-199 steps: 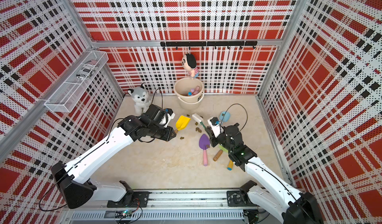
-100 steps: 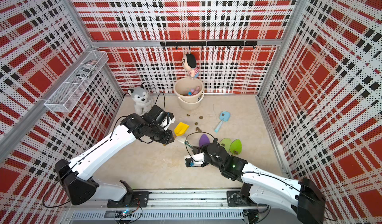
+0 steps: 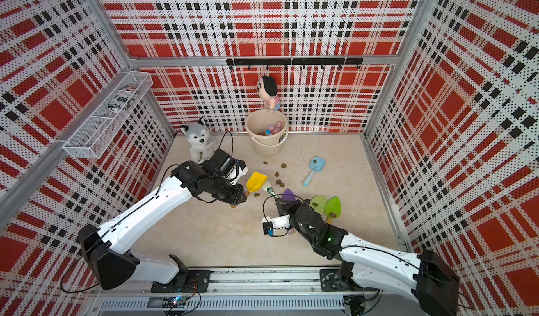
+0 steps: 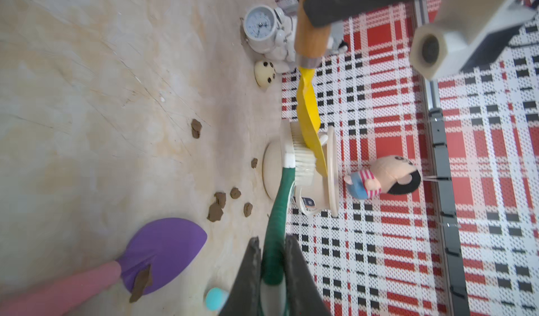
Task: Brush the soil off the hand trowel and place it into the bucket
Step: Brush off the soil from the hand trowel.
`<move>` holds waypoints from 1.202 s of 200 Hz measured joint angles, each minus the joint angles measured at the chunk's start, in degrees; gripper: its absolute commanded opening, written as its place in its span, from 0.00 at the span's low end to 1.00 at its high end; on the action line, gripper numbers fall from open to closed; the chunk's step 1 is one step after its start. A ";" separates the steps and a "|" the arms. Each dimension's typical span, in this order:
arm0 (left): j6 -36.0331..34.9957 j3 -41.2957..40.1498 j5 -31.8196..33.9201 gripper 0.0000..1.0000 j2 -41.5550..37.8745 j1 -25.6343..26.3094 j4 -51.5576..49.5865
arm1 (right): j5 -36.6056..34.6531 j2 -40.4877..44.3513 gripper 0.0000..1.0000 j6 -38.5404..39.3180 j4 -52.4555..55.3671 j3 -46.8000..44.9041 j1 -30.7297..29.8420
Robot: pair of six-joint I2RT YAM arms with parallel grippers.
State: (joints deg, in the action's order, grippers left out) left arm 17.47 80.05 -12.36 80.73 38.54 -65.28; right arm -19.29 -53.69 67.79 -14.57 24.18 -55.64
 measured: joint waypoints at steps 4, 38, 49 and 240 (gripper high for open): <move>0.00 0.00 -0.13 0.00 0.00 0.00 0.04 | -0.44 -0.02 0.00 -0.33 -0.63 -0.26 0.55; 0.00 0.02 -1.03 0.00 -0.09 -0.04 -0.76 | -3.82 -0.02 0.00 -3.26 -5.49 -2.21 4.00; 0.00 0.04 -1.22 0.00 -0.13 -0.28 -0.81 | -3.91 -0.04 0.00 -3.98 -5.68 -2.64 4.07; -1.29 0.15 -2.45 0.00 -0.13 -1.88 0.52 | -1.27 0.81 0.00 3.63 3.19 0.55 -4.15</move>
State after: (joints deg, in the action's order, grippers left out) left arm 16.19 80.20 -14.81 80.60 36.67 -64.75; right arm -20.56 -52.88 71.42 -11.38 24.73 -59.79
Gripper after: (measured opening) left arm 0.255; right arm 0.148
